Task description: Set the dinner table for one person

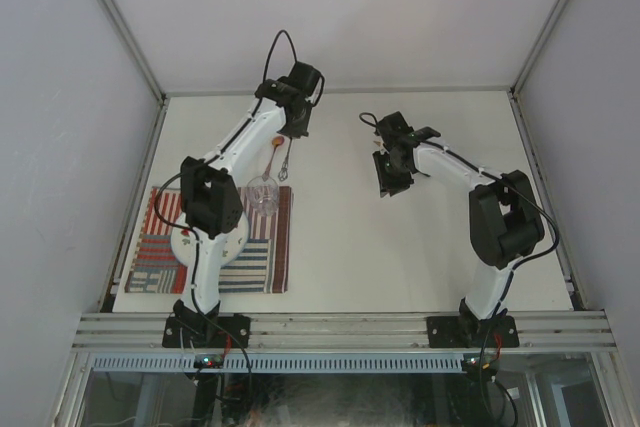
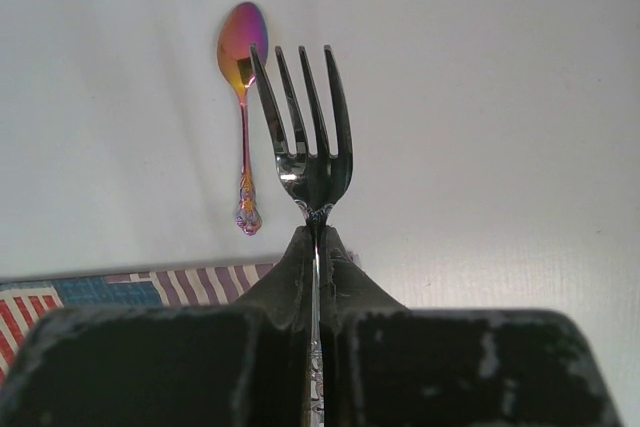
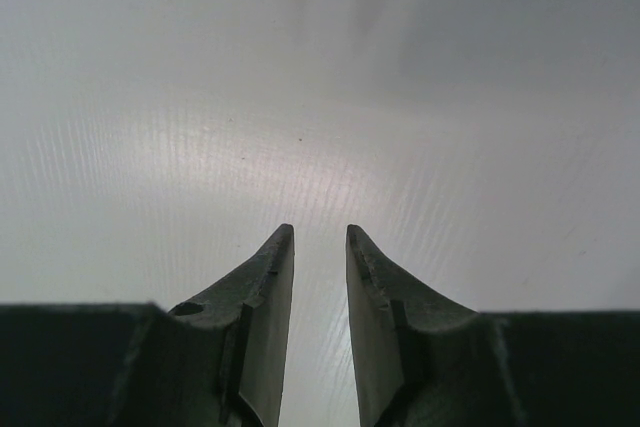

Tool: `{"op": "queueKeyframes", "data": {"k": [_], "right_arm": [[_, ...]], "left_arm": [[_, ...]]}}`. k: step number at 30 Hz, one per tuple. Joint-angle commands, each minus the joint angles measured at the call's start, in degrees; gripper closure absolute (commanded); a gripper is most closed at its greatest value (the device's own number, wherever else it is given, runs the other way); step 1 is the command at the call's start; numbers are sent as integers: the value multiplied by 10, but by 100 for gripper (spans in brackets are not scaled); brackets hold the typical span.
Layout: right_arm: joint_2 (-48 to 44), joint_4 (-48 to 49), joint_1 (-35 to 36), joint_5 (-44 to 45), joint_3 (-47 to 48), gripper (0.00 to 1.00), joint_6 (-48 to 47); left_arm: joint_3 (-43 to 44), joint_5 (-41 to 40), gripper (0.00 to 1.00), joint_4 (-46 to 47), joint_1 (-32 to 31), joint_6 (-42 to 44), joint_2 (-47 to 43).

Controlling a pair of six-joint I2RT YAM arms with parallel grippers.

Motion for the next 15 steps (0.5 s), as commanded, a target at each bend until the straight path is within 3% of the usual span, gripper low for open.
{"op": "queueKeyframes", "data": {"k": [1, 7, 15], "right_arm": [[4, 2, -1, -4, 31, 73, -11], [21, -4, -1, -9, 54, 73, -12], [34, -15, 4, -14, 74, 73, -15]], "left_arm": [[17, -26, 100, -4, 20, -1, -61], [-30, -32, 100, 13, 33, -2, -98], [-27, -48, 100, 2, 53, -2, -101]]}}
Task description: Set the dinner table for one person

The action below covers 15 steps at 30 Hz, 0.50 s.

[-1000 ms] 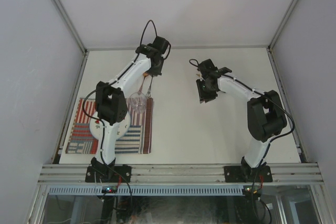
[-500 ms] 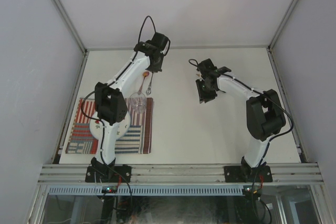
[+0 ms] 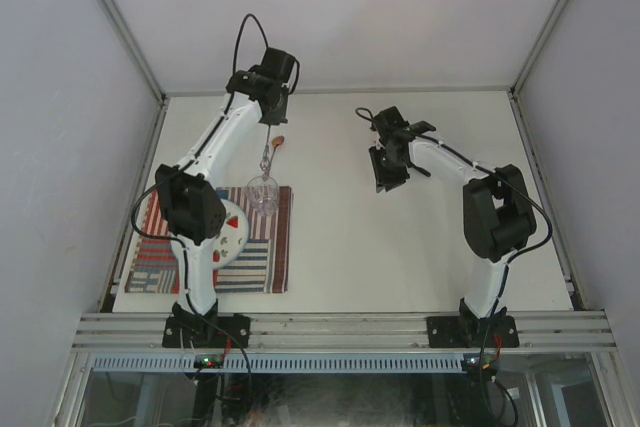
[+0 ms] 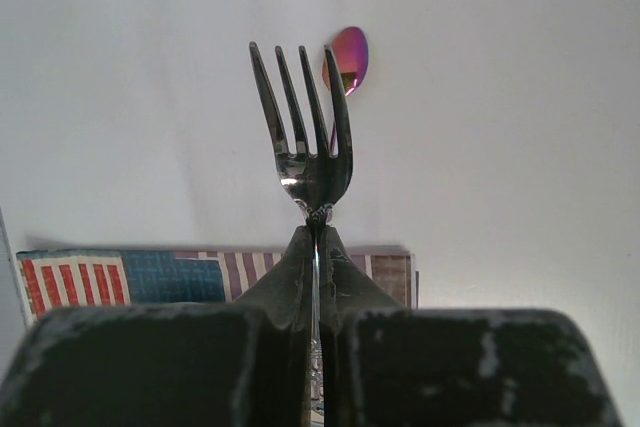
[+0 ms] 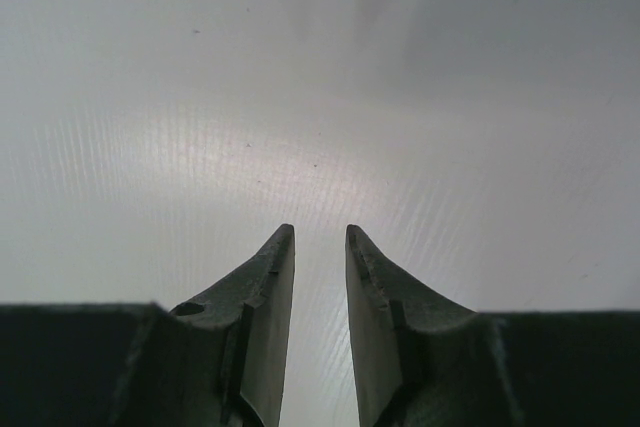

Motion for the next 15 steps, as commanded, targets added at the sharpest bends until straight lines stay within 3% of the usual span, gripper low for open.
{"op": "queueKeyframes", "data": {"k": [1, 10, 15], "right_arm": [[1, -5, 4, -5, 30, 73, -13], [7, -8, 4, -9, 36, 73, -19], [21, -13, 9, -16, 56, 73, -22]], "left_arm": [[-14, -26, 100, 0, 18, -2, -33], [-207, -33, 100, 53, 80, -6, -142], [-266, -32, 100, 68, 110, -10, -179]]}}
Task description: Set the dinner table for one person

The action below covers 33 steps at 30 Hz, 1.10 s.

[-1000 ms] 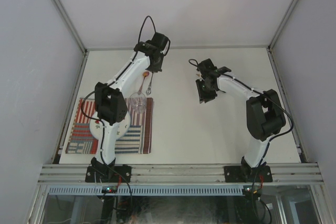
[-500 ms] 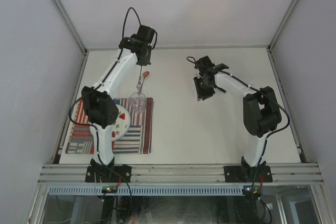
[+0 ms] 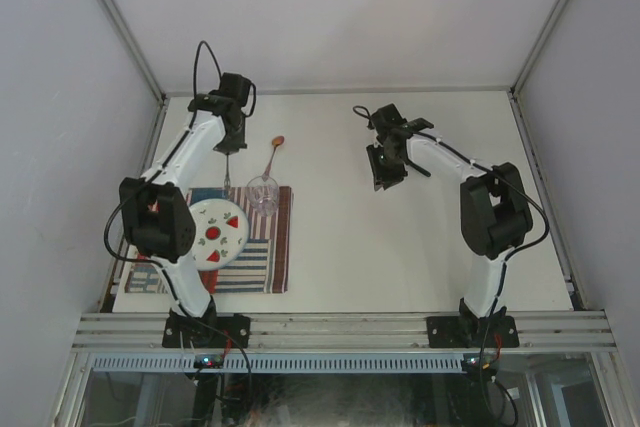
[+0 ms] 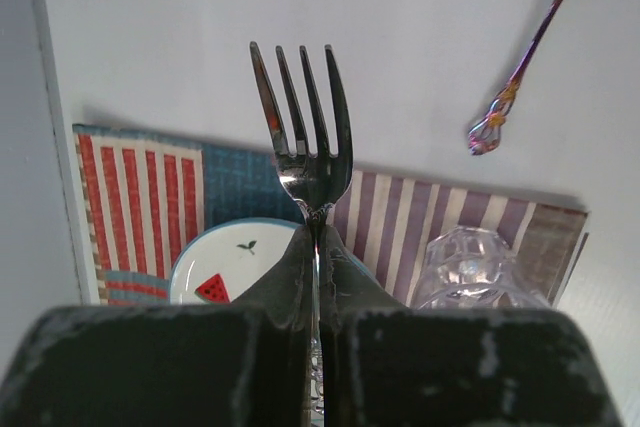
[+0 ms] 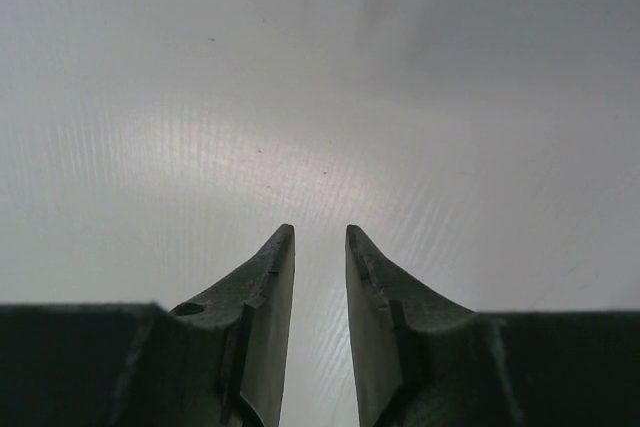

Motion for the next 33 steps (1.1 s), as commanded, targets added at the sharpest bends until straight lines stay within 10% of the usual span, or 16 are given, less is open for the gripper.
{"op": "queueKeyframes", "data": {"k": [1, 33], "right_arm": [[12, 1, 6, -7, 36, 73, -12], [64, -8, 24, -55, 90, 73, -16]], "left_arm": [[-36, -14, 100, 31, 19, -8, -62], [-410, 128, 100, 65, 179, -30, -299]]}}
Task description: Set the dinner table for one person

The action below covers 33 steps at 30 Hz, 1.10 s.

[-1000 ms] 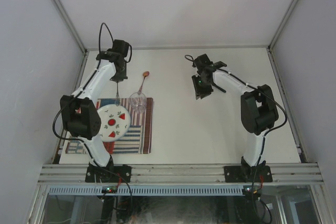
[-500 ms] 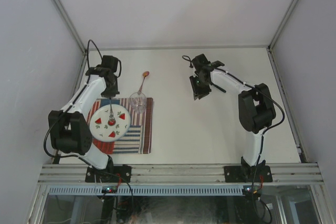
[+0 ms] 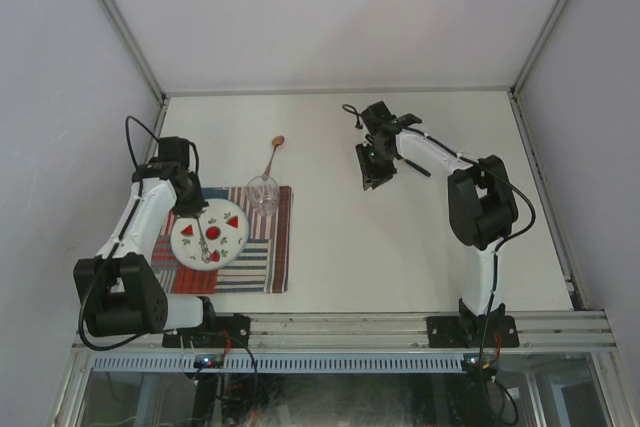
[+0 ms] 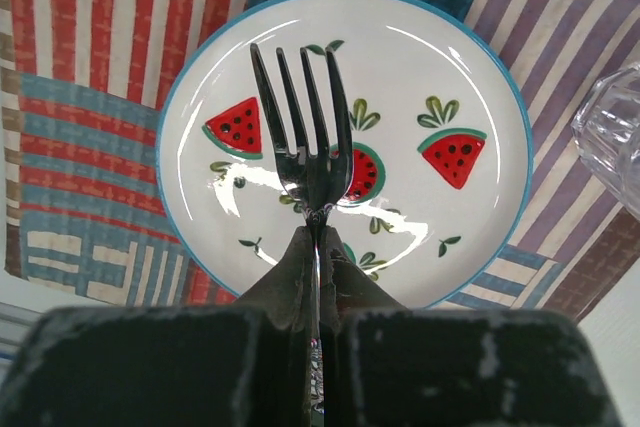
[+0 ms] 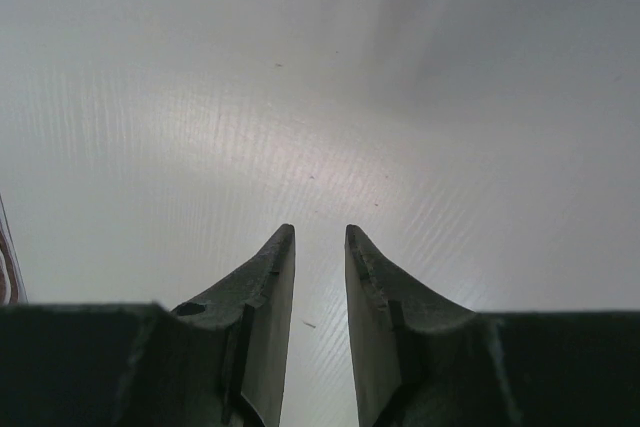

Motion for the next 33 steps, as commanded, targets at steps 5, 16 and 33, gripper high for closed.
{"op": "queueKeyframes", "data": {"k": [5, 16, 33], "right_arm": [[8, 11, 10, -17, 21, 74, -3], [40, 37, 10, -37, 32, 74, 13], [41, 55, -5, -33, 8, 74, 26]], "left_arm": [[16, -51, 100, -28, 20, -21, 32], [26, -55, 100, -54, 90, -24, 46], [130, -141, 100, -66, 152, -13, 191]]}}
